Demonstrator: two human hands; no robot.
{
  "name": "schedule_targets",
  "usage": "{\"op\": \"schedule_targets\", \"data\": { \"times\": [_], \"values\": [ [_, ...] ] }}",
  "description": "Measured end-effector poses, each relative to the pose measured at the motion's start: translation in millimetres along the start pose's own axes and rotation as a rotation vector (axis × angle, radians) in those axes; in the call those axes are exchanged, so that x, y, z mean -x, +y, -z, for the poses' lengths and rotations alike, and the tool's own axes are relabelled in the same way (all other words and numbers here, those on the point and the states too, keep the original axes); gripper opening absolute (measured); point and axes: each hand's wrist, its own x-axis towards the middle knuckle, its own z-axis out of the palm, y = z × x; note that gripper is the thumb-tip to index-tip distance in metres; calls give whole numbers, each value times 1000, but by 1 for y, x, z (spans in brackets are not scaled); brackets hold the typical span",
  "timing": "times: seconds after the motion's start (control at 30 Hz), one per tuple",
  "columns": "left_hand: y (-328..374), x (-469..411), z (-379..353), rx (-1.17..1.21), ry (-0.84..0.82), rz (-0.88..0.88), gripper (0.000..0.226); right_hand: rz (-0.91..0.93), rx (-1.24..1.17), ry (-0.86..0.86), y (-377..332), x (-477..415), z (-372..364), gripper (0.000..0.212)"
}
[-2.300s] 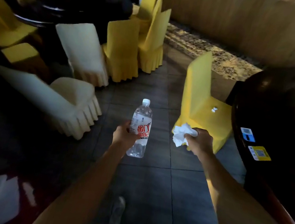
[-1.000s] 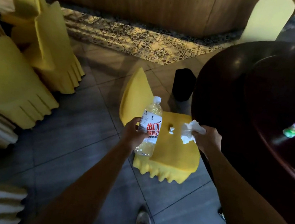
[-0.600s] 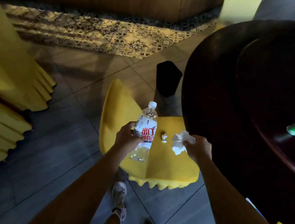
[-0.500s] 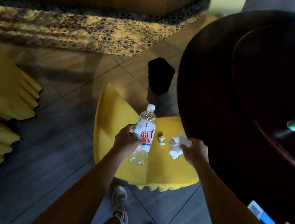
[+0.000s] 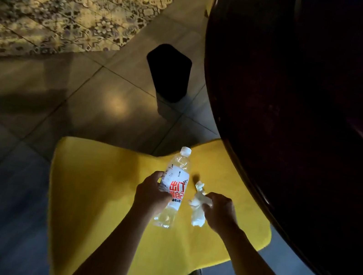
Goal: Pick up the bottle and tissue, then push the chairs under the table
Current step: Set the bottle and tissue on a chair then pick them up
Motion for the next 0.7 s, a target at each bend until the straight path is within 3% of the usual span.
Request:
{"op": "schedule_targets", "data": {
  "times": [0.2, 0.33, 0.53, 0.7],
  "values": [
    [-27, -59, -42, -18, -9, 36, 57, 72, 39, -44, 21, -69, -73, 18],
    [-33, -80, -63, 56, -20, 72, 57, 94, 116, -57, 36, -97, -106, 25],
    [-60, -97, -80, 135, -26, 155, 55, -8, 5, 66, 43, -114, -123, 40],
    [-78, -96, -80, 265, -23, 243, 60, -8, 49, 67, 29, -107, -118, 29]
  ]
}}
